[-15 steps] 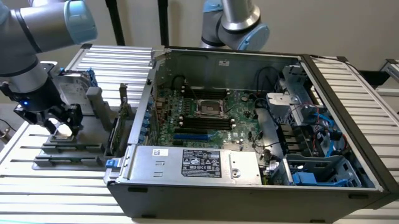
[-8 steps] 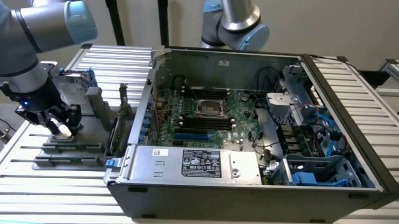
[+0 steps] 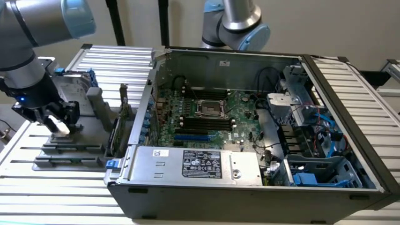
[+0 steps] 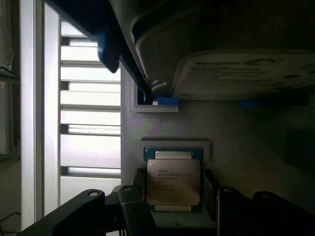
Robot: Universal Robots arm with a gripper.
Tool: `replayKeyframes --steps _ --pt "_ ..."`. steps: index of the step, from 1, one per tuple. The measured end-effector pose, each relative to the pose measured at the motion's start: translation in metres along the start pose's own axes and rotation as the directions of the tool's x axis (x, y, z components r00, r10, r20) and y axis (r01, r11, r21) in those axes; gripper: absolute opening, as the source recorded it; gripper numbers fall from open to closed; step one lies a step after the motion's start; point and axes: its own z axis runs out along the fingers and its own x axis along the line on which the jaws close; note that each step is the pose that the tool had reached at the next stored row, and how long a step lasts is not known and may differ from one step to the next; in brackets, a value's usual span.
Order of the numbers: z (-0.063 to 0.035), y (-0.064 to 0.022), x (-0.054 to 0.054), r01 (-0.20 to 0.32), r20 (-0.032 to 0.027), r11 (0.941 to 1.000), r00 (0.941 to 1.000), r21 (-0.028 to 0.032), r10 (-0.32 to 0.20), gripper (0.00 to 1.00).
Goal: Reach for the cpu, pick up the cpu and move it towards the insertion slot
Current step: 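Pick up the cpu and move it towards the insertion slot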
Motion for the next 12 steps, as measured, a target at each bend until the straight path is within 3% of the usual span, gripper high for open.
replayKeyframes --steps 12 --pt "-0.0547 0.0018 -0.001 0.002 -0.0007 1.0 1.0 0.0001 -0.002 0.55"
